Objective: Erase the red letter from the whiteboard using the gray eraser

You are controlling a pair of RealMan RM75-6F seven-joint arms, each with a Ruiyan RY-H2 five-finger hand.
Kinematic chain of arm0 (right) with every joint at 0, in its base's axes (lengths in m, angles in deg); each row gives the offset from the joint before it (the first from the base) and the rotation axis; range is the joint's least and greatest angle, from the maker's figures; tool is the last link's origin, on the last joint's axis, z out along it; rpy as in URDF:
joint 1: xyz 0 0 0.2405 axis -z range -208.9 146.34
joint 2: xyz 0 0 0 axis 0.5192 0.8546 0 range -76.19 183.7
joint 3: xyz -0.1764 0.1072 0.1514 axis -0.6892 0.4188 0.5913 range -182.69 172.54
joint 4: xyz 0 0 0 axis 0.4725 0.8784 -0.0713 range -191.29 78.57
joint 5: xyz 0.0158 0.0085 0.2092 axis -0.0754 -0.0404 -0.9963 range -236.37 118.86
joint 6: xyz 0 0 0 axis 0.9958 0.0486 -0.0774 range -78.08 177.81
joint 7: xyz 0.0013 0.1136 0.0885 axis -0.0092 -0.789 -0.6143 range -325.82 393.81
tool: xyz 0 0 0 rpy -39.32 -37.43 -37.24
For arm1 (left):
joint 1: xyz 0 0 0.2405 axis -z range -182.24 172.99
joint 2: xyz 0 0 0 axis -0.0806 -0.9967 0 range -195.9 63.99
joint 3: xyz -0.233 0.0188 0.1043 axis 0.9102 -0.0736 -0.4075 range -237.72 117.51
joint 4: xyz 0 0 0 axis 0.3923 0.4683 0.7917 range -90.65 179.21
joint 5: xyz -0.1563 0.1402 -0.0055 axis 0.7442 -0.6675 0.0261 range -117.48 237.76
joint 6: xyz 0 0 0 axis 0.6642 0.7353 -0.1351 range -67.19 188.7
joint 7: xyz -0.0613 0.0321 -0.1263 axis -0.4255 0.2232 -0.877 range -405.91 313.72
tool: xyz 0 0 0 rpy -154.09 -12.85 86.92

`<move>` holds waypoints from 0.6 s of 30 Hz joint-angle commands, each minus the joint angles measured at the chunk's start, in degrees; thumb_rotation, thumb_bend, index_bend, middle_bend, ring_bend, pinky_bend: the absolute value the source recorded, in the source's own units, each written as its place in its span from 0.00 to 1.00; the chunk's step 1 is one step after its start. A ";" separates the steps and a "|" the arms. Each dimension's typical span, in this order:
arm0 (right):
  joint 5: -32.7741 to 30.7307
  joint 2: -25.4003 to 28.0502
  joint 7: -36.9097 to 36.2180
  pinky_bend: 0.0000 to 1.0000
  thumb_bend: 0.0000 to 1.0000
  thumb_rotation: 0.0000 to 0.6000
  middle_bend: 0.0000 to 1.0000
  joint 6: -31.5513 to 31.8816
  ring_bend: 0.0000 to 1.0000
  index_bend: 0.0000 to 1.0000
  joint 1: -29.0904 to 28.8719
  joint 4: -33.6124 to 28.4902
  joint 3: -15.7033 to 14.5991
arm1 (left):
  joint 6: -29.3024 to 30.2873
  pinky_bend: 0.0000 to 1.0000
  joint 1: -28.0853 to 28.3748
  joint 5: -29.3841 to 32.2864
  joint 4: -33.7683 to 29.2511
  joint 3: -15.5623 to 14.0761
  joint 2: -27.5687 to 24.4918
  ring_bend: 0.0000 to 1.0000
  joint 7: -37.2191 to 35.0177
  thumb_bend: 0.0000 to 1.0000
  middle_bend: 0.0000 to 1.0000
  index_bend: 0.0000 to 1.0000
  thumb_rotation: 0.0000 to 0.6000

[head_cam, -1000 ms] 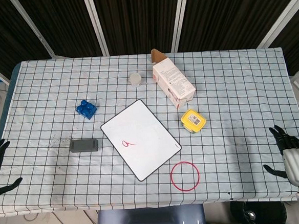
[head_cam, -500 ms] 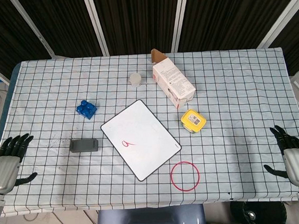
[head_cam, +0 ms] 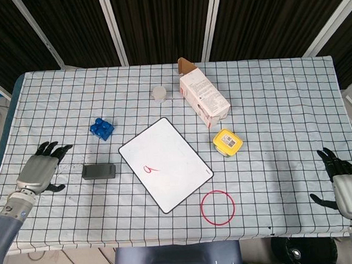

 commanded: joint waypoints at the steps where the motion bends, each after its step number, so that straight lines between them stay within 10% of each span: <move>1: -0.10 0.04 0.01 0.21 0.05 1.00 0.08 -0.02 0.19 0.07 0.00 -0.06 0.05 | -2.92 0.00 3.26 3.52 2.18 -0.26 2.21 0.00 3.85 0.13 0.19 0.10 1.00; 18: -0.18 0.06 -0.23 0.21 0.05 1.00 0.08 -0.15 0.19 0.08 0.00 0.09 0.00 | -2.33 0.00 8.90 8.13 8.21 -3.54 11.98 0.00 11.68 0.15 0.27 0.25 1.00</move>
